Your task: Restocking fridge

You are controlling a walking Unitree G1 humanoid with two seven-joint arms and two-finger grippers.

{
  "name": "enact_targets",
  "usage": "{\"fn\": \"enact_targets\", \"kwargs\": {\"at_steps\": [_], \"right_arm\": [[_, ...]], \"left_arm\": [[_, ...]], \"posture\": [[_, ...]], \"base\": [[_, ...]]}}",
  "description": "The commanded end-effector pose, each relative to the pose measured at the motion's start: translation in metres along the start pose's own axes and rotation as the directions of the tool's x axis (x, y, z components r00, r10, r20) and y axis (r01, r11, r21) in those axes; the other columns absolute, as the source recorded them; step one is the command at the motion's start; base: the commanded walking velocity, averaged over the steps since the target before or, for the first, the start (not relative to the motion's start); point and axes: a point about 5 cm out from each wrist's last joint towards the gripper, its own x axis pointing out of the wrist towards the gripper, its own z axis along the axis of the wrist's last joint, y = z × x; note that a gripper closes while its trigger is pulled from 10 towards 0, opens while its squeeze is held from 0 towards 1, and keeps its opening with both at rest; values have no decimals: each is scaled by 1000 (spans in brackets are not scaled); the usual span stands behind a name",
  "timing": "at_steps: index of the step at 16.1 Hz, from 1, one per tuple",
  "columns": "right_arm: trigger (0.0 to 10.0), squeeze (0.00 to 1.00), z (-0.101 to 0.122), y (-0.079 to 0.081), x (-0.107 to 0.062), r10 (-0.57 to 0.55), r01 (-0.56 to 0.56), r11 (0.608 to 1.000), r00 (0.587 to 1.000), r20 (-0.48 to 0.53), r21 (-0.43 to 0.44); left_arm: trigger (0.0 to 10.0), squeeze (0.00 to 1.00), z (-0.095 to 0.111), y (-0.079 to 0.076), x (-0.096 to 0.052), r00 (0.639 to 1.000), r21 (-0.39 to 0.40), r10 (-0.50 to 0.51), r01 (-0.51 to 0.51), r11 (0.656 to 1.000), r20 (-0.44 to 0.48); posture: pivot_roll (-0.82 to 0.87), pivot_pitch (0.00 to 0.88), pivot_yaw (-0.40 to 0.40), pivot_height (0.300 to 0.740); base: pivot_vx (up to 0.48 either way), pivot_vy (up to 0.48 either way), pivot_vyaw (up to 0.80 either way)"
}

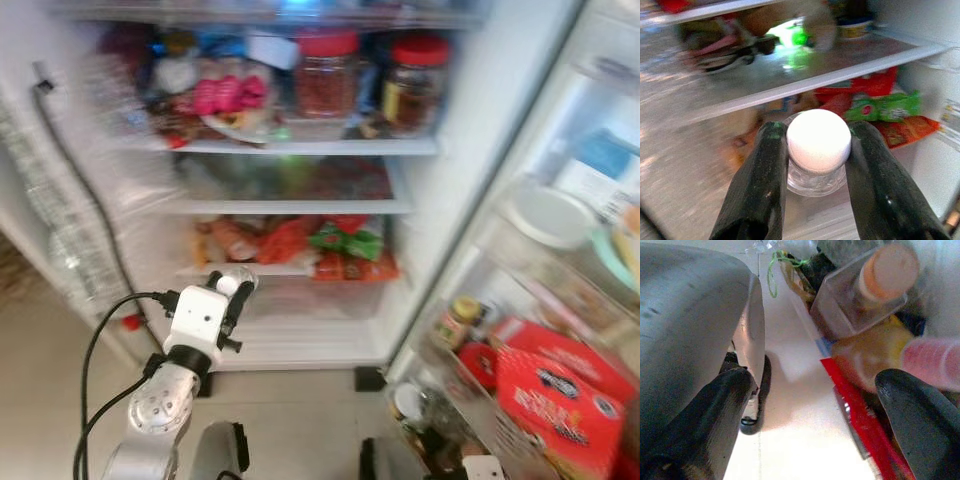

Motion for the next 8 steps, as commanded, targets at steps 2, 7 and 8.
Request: {"fn": "enact_targets", "kwargs": {"at_steps": [2, 7, 8], "right_arm": [[10000, 0, -3, 7, 0, 23, -23, 1000, 1000, -12, 0], [10000, 0, -5, 8, 0, 22, -22, 1000, 1000, -10, 15], [10000, 0, -5, 8, 0, 22, -22, 1000, 1000, -11, 15]], "left_arm": [[10000, 0, -2, 5, 0, 1000, 4, 26, -26, 1000, -8], [10000, 0, 0, 5, 3, 1000, 5, 23, -23, 1000, -1], [10000, 0, 0, 5, 3, 1000, 6, 23, -23, 1000, 0]], "posture": [[-44, 74, -55, 618], [-45, 61, -52, 618], [-45, 61, -52, 618]], "base": [[0, 0, 203], [220, 0, 0], [289, 0, 0]]}}
